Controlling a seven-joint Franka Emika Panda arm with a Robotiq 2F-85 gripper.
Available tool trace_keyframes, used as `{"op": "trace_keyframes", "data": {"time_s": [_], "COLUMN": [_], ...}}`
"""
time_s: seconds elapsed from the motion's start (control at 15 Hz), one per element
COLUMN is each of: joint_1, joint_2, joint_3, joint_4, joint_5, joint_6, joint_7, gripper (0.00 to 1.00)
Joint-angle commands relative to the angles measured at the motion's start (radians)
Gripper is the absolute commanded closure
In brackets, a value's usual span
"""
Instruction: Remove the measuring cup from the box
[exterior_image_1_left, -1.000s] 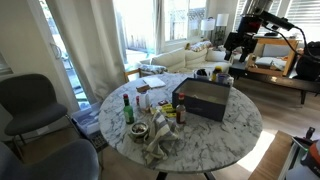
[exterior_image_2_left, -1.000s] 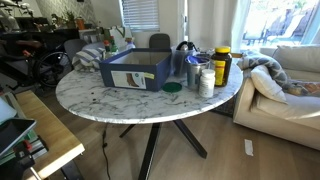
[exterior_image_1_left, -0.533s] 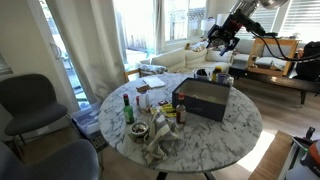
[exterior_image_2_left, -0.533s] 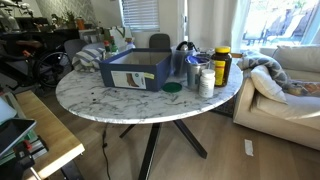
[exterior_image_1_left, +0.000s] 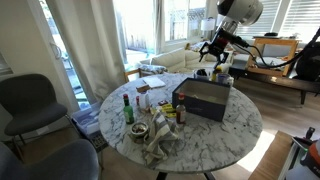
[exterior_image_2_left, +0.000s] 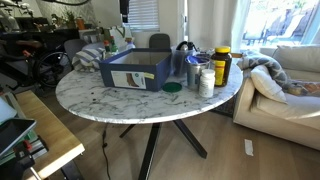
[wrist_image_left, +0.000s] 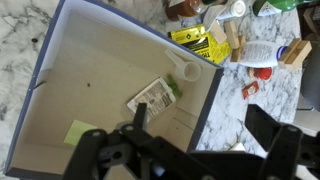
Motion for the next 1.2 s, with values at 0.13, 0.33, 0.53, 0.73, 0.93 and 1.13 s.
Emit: {"op": "trace_keyframes", "data": {"time_s": [0.13, 0.33, 0.53, 0.73, 0.93, 1.13], "joint_1": [-0.022, -0.019, -0.032, -0.071, -0.068, -0.072], "joint_2": [0.034, 0.177, 0.293, 0.4, 0.385, 0.399], "joint_3": [0.032, 0.045, 0.054, 0.059, 0.063, 0.065], "joint_4": [0.029, 0.088, 0.103, 0.159, 0.127, 0.151], "joint_5": [-0.027, -0.016, 0.001, 0.041, 0.013, 0.015], "joint_6": [-0.016, -0.062, -0.034, -0.109, -0.069, -0.084], "joint_7": [0.048, 0.092, 0.131, 0.08, 0.093, 0.093], "gripper": [0.0, 0.0, 0.0, 0.0, 0.0, 0.0]}}
